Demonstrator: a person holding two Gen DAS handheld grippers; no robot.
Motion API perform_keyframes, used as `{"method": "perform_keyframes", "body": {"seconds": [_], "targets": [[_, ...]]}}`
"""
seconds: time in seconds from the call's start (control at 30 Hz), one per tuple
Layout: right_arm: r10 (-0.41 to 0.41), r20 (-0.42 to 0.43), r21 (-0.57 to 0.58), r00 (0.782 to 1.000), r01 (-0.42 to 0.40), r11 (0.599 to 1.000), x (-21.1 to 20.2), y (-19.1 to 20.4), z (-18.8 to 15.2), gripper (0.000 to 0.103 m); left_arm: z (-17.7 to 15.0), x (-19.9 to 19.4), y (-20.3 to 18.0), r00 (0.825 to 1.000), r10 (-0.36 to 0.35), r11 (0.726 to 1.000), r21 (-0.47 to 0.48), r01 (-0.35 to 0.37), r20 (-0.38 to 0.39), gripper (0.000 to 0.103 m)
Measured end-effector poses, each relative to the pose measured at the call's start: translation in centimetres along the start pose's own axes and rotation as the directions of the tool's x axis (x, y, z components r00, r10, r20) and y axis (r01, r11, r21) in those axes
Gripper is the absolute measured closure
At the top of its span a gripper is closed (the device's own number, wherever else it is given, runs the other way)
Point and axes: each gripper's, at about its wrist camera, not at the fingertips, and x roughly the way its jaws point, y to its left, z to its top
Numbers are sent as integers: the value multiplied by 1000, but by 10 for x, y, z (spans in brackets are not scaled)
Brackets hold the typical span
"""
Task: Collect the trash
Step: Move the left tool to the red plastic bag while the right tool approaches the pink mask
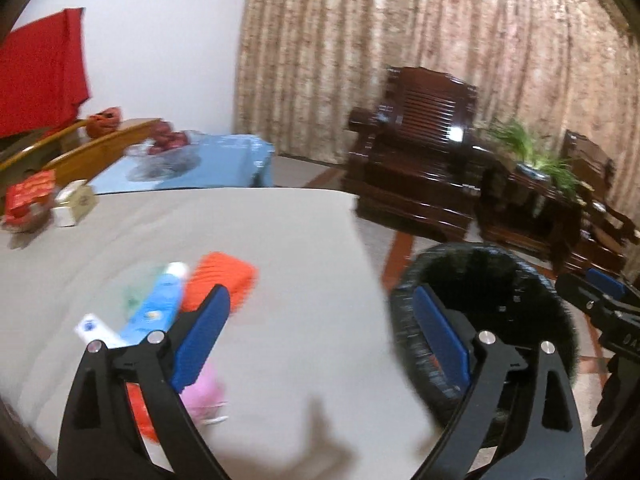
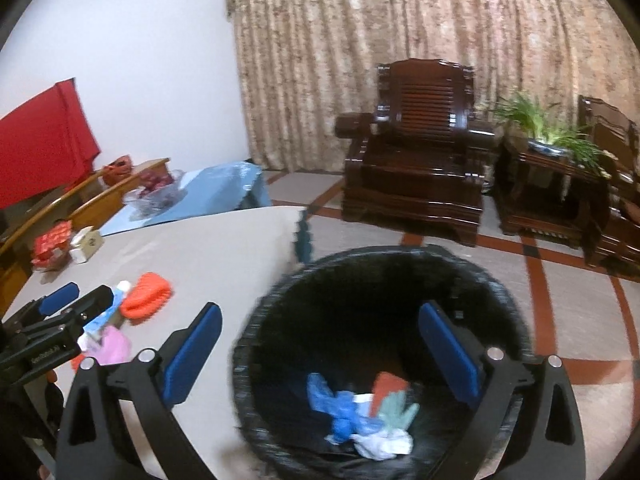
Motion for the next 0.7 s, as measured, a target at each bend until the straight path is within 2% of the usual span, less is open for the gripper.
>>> {"method": "perform_keyframes", "body": {"seconds": [0.2,0.3,0.53,0.7], "targets": [[91,-11,-59,996,-92,994,12,51,-5,6,-10,-21,54,990,143,989,-34,-143,-7,13],[136,-23,-90,990,-138,986,18,79,-10,6,-16,-29,76,982,190,981,-40,-191,-13,13],[197,-60,-142,979,-203,969,30,127,-27,6,-43,-42,119,969,241,968,-54,-244,-56,13],[212,-88,-174,973,-225,959,40,152,-45,6,-63,-41,140,964,247,965,-69,-254,-101,13]]}}
